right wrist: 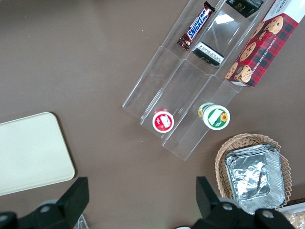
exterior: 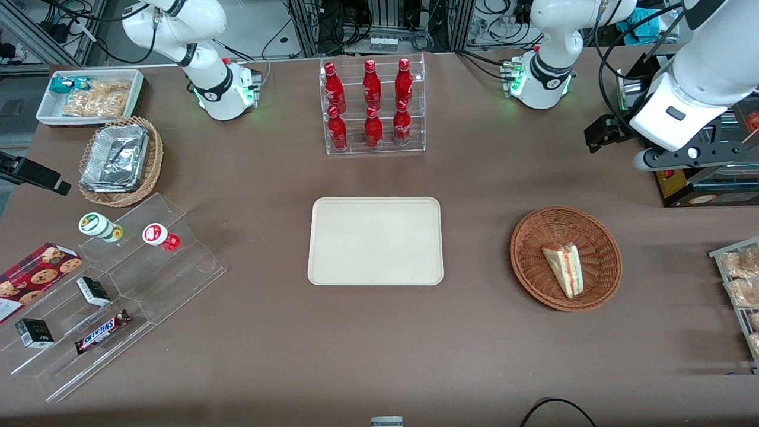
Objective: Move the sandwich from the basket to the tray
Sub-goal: 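Move the left gripper over the wrapped sandwich in the wicker basket, then lower the open left gripper around the sandwich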
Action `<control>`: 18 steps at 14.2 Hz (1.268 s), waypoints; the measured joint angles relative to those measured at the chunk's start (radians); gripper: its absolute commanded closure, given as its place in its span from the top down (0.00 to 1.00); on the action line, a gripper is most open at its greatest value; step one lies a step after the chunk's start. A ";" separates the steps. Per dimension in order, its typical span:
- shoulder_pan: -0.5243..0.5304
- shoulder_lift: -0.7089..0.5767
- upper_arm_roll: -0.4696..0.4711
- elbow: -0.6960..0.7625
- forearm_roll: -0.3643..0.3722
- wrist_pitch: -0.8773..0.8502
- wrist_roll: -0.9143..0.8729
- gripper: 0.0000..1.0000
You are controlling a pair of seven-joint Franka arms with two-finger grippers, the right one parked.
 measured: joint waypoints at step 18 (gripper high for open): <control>0.008 0.141 0.121 -0.463 -0.002 0.578 -0.127 1.00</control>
